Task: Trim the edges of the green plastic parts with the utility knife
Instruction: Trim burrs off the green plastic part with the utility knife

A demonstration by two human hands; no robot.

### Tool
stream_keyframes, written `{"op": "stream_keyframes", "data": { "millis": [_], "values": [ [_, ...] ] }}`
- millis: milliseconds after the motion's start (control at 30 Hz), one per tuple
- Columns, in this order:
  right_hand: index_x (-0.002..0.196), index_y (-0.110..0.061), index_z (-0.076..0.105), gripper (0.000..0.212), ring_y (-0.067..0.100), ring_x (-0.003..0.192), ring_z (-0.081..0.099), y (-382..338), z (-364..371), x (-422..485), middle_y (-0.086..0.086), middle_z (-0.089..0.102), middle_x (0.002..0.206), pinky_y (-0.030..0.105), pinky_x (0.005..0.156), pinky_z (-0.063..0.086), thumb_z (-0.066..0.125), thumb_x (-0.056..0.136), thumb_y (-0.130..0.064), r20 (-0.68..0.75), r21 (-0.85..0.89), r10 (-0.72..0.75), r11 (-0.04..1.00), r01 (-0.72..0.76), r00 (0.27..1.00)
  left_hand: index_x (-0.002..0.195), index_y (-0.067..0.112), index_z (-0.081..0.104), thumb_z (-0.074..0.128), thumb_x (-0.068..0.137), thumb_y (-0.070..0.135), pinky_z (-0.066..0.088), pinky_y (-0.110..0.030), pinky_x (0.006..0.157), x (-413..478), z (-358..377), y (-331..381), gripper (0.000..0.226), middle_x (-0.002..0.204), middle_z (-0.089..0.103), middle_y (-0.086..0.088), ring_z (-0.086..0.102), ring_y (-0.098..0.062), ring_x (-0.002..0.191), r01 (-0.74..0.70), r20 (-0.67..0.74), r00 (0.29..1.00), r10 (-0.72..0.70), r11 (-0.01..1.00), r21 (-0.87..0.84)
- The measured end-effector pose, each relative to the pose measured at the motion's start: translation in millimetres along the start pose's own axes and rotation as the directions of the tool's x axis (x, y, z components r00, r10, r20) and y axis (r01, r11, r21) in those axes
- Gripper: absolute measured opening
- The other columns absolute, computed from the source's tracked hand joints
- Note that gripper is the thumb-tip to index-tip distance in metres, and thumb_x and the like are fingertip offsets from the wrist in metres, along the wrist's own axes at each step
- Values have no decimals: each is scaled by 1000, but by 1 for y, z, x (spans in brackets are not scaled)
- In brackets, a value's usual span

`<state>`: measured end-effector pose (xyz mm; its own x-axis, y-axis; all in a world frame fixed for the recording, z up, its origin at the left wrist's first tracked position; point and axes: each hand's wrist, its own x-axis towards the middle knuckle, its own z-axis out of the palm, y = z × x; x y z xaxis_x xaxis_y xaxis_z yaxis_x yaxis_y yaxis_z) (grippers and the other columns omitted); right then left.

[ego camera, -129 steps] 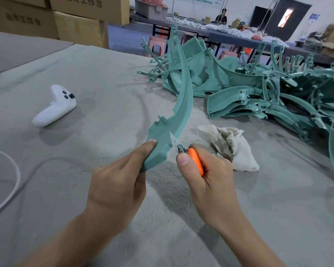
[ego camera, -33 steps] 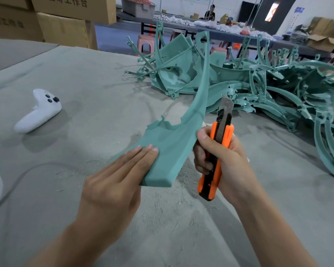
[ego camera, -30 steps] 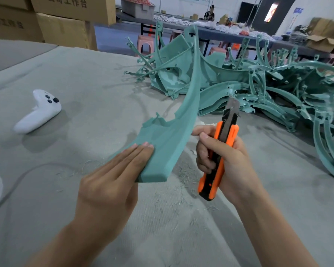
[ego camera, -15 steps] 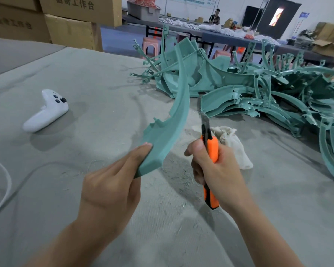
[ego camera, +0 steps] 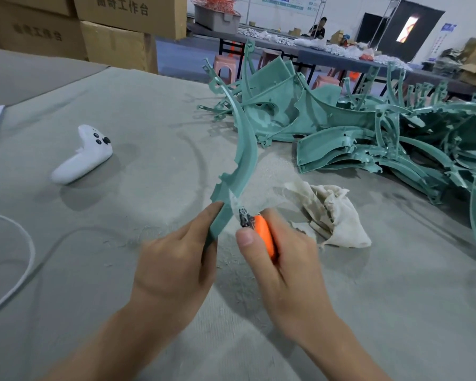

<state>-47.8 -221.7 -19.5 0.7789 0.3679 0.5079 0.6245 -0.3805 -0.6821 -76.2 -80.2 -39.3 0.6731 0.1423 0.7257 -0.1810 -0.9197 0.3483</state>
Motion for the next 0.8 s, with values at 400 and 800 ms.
{"op": "stream_keyframes", "data": {
  "millis": [400, 800],
  "values": [
    [65, -28, 27, 52, 10, 49, 30, 4, -6, 2, 0, 31, 57, 19, 48, 22, 37, 91, -72, 10, -15, -6, 1000, 6, 1000, 108, 1, 71, 45, 80, 15, 34, -31, 62, -2, 3, -4, 41, 58, 63, -5, 44, -29, 77, -34, -29, 999, 35, 999, 29],
    [62, -24, 29, 51, 15, 48, 31, 6, -9, 4, 8, 34, 58, 24, 47, 23, 40, 91, -65, 20, -45, 15, 999, -14, 1000, 104, 1, 72, 42, 79, 13, 33, -33, 60, 0, -1, -3, 41, 61, 65, -8, 51, -24, 44, -48, 6, 999, 48, 995, 86]
  ]
}}
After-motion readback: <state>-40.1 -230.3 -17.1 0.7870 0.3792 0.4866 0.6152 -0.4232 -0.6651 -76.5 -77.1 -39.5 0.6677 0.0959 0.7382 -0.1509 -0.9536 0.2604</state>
